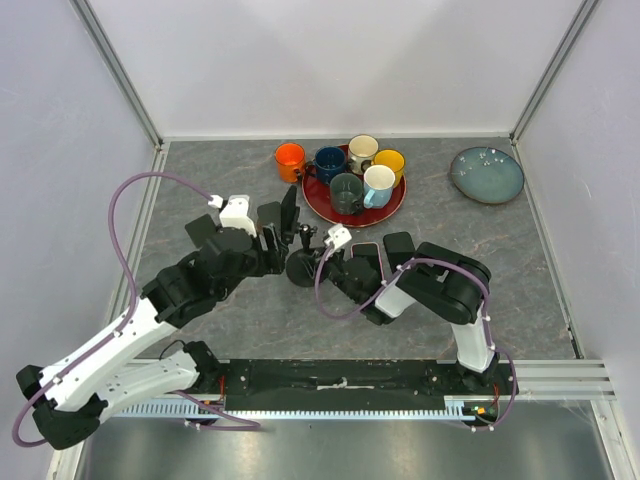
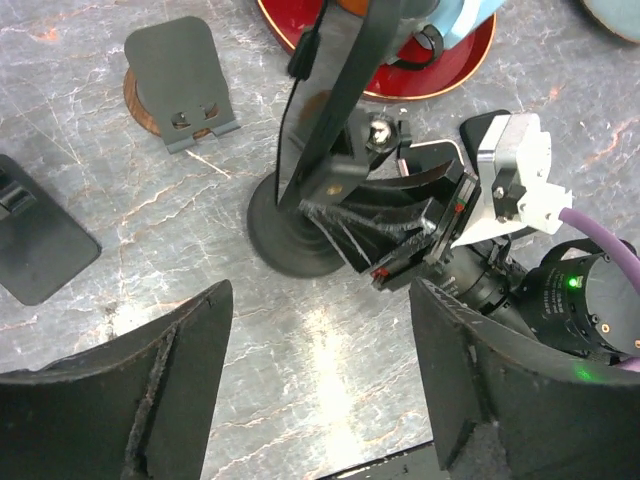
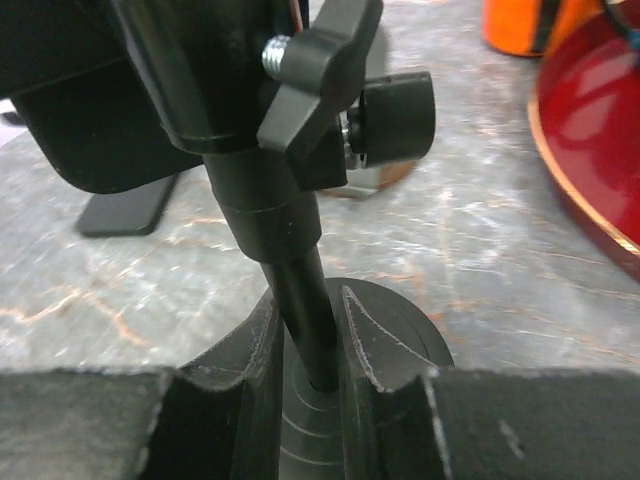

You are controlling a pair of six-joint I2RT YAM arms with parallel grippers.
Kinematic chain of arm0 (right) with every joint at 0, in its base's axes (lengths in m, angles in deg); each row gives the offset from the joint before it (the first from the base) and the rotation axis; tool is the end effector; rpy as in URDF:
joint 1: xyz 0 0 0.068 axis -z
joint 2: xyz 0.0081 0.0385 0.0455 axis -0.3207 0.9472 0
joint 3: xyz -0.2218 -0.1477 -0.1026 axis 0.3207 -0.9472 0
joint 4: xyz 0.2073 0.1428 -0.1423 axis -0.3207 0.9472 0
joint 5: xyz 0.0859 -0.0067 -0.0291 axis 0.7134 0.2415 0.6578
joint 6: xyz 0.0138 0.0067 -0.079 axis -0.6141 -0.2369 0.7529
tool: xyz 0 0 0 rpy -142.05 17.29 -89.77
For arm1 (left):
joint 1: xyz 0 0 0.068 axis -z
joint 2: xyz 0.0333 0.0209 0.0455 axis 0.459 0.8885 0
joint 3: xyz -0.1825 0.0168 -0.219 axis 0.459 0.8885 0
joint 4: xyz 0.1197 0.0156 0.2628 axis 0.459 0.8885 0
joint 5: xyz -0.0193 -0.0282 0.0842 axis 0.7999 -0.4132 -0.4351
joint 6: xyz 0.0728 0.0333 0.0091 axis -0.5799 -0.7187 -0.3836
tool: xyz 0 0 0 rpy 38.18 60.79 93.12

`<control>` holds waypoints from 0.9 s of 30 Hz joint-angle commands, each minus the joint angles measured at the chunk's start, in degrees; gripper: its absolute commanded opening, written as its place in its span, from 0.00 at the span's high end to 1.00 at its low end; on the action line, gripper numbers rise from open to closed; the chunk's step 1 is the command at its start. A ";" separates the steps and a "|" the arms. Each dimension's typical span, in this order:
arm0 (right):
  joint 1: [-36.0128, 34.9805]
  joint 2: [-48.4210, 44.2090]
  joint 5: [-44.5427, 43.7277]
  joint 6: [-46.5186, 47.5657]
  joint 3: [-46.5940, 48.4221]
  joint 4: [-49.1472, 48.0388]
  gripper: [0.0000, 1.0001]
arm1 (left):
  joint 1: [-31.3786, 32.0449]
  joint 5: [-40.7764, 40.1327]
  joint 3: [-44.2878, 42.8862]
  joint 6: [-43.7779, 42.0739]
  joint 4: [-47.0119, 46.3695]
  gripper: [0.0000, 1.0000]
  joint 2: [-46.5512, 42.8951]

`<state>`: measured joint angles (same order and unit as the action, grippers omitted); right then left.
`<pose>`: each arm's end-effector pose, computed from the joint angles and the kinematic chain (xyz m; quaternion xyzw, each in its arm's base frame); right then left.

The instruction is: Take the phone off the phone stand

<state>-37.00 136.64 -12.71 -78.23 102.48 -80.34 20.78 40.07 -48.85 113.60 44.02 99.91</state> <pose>0.2361 0.3223 0.1045 -0.1981 0.6955 0.3312 0.6060 0.1672 -0.1429 0.3360 0.0096 0.8561 -0.1704 0.4878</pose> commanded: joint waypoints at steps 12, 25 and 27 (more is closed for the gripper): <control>1.03 3.12 -2.50 1.76 -1.94 9.13 1.00 | 0.86 -6.65 -12.02 2.17 3.10 0.06 5.28; -1.42 3.30 -2.05 6.16 -0.71 10.27 1.00 | -3.71 -8.87 -30.82 -6.45 12.75 0.06 28.38; -1.86 3.30 -2.84 7.38 -0.54 10.54 1.00 | -5.11 -8.78 -34.96 -7.68 14.87 0.08 31.38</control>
<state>-37.15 136.97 -15.84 -71.28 102.64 -80.37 17.78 33.12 -76.37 110.72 53.64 126.24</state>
